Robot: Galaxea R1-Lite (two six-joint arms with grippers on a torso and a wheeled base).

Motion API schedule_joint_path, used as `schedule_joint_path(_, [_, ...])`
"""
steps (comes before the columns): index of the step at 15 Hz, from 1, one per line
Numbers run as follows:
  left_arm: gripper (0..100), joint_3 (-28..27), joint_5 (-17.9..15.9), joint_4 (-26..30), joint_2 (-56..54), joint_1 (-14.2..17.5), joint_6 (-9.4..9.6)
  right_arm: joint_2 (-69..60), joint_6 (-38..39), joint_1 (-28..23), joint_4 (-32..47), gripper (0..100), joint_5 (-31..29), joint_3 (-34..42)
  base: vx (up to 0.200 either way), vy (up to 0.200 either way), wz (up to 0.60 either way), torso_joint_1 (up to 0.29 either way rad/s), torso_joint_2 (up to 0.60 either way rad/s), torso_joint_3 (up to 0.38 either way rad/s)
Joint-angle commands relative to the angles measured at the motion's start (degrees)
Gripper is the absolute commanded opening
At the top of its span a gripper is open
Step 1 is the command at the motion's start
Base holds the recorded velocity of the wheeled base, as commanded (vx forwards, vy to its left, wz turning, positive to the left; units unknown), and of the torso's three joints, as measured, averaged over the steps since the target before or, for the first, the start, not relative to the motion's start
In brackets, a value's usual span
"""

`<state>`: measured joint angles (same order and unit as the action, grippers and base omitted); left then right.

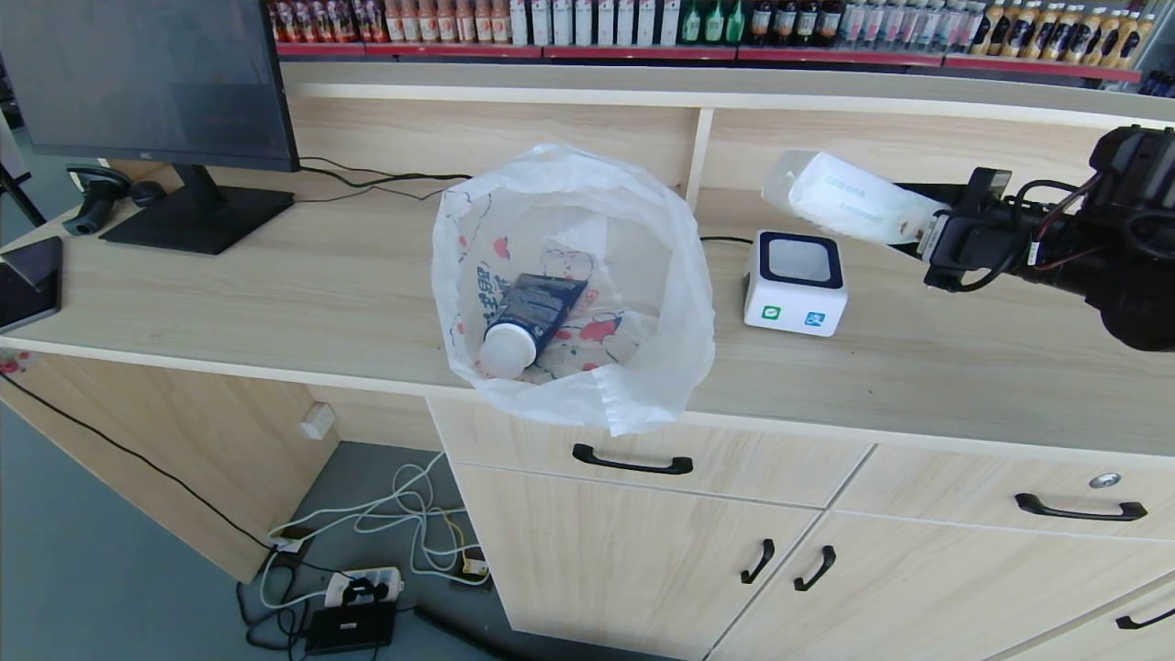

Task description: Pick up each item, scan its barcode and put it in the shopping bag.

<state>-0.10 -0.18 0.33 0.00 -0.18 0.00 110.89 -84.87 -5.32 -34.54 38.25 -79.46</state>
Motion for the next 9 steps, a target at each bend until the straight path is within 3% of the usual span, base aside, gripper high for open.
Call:
schedule_joint_path(1, [0,0.01,0.01,0.02,0.0,0.01,0.0,-1.02,-1.0,0.66,-0.01,0,-0.29,1.85,0.0,0.0,0.0,0.0,0.0,0.0])
schedule_joint_path(4, [0,0.01,0.01,0.02,0.0,0.01,-0.26,-1.2,-1.7,0.04,-3.96,0,-0.64,8.53,0.0,0.0,0.0,0.0,0.0,0.0])
schedule_joint_path(9, [0,0.01,0.01,0.02,0.0,0.01,-0.18,-2.34,0.32,0.31,-4.84,0,-0.72,8.18,0.0,0.0,0.0,0.0,0.0,0.0])
